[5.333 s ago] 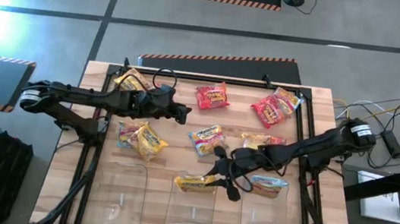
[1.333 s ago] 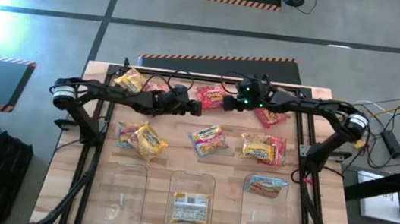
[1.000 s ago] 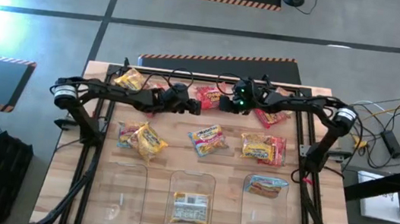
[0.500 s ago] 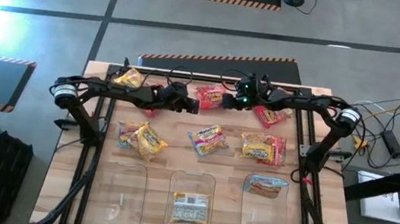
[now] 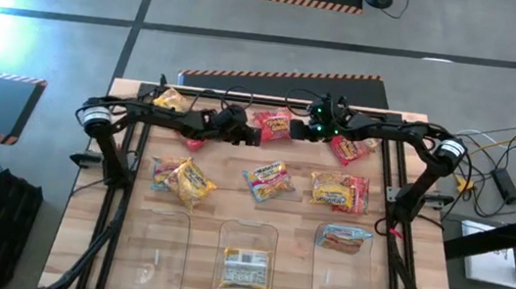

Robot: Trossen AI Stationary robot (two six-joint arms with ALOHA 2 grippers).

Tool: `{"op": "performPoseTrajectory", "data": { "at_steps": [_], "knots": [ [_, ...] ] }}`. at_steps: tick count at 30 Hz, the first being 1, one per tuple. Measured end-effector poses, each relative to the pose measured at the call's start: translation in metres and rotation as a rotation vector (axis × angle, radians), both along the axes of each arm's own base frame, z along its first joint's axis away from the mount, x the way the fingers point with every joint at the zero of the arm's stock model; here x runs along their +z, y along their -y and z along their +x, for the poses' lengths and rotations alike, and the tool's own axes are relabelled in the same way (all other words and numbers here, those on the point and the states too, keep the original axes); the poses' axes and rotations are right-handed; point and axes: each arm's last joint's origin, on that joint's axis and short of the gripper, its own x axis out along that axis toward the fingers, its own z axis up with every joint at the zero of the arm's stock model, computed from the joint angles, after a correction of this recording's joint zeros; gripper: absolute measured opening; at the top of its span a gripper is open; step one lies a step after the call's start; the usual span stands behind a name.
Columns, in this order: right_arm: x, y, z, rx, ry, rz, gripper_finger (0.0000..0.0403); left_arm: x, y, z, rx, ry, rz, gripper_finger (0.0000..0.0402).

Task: Sort Maruchan noodles
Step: Put the orange noodle pack into the left transparent bin

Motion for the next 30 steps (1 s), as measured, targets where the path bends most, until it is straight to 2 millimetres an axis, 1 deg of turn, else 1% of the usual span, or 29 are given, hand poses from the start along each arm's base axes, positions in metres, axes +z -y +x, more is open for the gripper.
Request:
{"op": "performPoseTrajectory", "data": {
  "at_steps": [5, 8, 13, 22, 26, 30],
  "knots": [
    [0.0, 0.0, 0.0, -0.003, -0.002, -0.002, 0.014, 0.0, -0.009, 0.024, -0.043, 0.005, 0.014, 0.0152],
    [0.0, 0.001, 0.0, -0.029, -0.009, -0.005, 0.0141, -0.003, -0.013, 0.033, -0.041, -0.03, 0.006, 0.0152],
    [0.0, 0.001, -0.001, -0.041, -0.008, 0.001, 0.0141, -0.009, -0.017, 0.039, -0.023, -0.079, -0.002, 0.0152],
    [0.0, 0.001, -0.001, -0.05, -0.005, 0.013, 0.0141, -0.029, -0.026, 0.047, 0.004, -0.115, -0.048, 0.0152],
    [0.0, 0.001, -0.001, -0.05, -0.004, 0.014, 0.0141, -0.036, -0.027, 0.055, -0.052, -0.12, -0.092, 0.0152],
    [0.0, 0.001, -0.001, -0.05, -0.003, 0.018, 0.0141, -0.04, -0.018, 0.064, -0.127, -0.127, -0.132, 0.0152]
  ]
}}
